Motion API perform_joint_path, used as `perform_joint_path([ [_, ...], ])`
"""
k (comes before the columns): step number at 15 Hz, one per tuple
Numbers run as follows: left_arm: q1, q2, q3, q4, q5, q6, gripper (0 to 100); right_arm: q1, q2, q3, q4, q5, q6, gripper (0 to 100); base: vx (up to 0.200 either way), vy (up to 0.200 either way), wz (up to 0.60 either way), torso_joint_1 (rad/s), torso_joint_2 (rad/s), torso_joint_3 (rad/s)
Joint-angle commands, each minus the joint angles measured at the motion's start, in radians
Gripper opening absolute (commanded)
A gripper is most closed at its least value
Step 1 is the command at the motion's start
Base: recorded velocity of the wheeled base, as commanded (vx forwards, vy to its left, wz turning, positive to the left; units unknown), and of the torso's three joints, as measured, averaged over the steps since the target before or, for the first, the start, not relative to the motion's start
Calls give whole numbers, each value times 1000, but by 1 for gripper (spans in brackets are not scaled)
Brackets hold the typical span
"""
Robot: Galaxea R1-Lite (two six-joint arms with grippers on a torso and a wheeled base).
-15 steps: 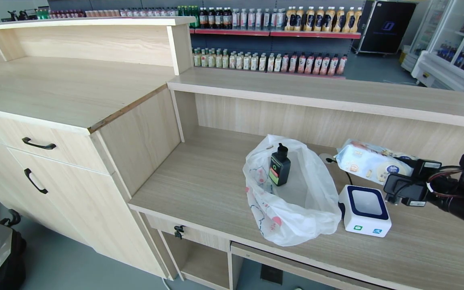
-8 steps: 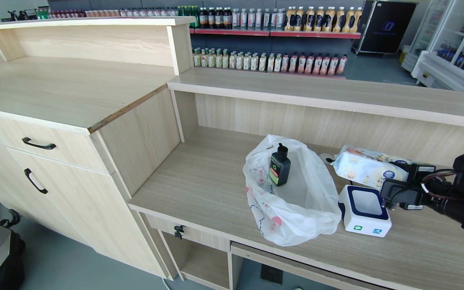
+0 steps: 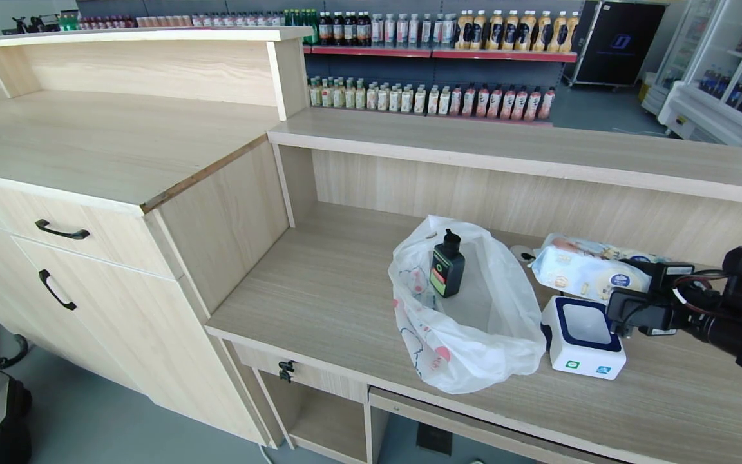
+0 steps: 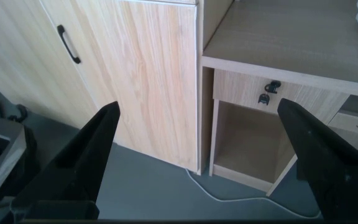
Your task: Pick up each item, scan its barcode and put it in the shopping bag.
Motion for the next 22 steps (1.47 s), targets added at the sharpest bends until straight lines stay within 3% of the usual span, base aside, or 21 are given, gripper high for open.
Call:
perform_joint_path([
  [1, 1, 0, 0, 0, 0, 0, 100, -1, -1, 0, 0, 1, -7, 0, 0, 0, 0, 0, 0, 0],
  [15, 1, 0, 0, 0, 0, 0, 100, -21, -10, 1, -2, 8, -27, 0, 0, 0, 0, 0, 0, 0],
  [18, 1, 0, 0, 0, 0, 0, 100, -19, -100, 20, 18, 8, -15, 0, 0, 0, 0, 0, 0, 0],
  [22, 0, 0, 0, 0, 0, 0, 100, -18, -490, 46, 324, -55, 309, 0, 0, 0, 0, 0, 0, 0],
])
